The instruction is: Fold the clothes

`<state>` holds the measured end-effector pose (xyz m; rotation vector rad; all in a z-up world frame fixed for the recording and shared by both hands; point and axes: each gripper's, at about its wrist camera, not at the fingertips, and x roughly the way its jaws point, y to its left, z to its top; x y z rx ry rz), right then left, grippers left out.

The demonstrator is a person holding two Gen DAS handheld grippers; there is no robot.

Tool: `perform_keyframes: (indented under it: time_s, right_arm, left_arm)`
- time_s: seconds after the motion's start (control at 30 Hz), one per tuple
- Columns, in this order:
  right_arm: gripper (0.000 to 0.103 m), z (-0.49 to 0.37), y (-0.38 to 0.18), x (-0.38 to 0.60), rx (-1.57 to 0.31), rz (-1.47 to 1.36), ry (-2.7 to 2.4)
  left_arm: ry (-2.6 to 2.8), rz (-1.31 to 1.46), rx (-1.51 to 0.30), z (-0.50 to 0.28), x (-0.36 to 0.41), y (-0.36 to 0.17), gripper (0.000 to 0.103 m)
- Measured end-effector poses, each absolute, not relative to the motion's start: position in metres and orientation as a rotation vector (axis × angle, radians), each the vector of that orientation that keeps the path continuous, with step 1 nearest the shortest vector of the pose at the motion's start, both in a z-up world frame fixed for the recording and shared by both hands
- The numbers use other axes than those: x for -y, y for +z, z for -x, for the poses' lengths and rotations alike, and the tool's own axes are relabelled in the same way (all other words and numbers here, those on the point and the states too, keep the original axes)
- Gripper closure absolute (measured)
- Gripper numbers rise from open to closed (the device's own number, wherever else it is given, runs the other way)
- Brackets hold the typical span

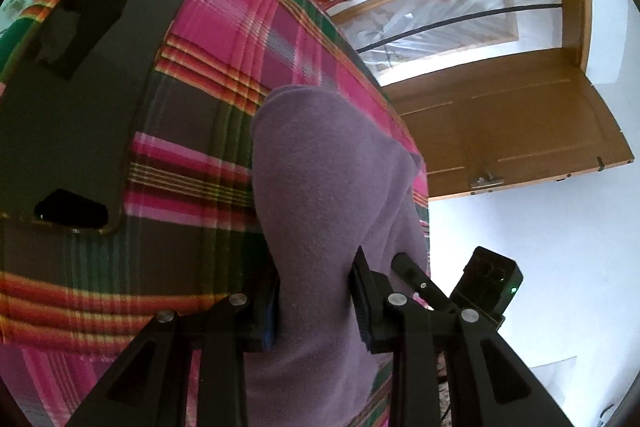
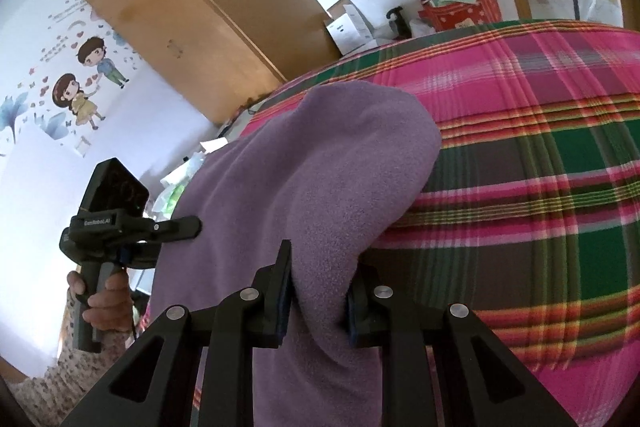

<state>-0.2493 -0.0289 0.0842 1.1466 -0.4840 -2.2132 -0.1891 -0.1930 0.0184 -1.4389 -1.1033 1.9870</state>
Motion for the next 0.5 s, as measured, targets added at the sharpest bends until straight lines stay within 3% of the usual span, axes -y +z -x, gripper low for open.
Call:
perform_keyframes:
  time_s: [0.5]
  right_arm:
    - [0.072, 0.255, 0.070, 0.034, 0.395, -1.161, -2.277]
  left_arm:
    - [2.050, 1.464, 1.067, 0.198, 0.189, 0.017, 0.066]
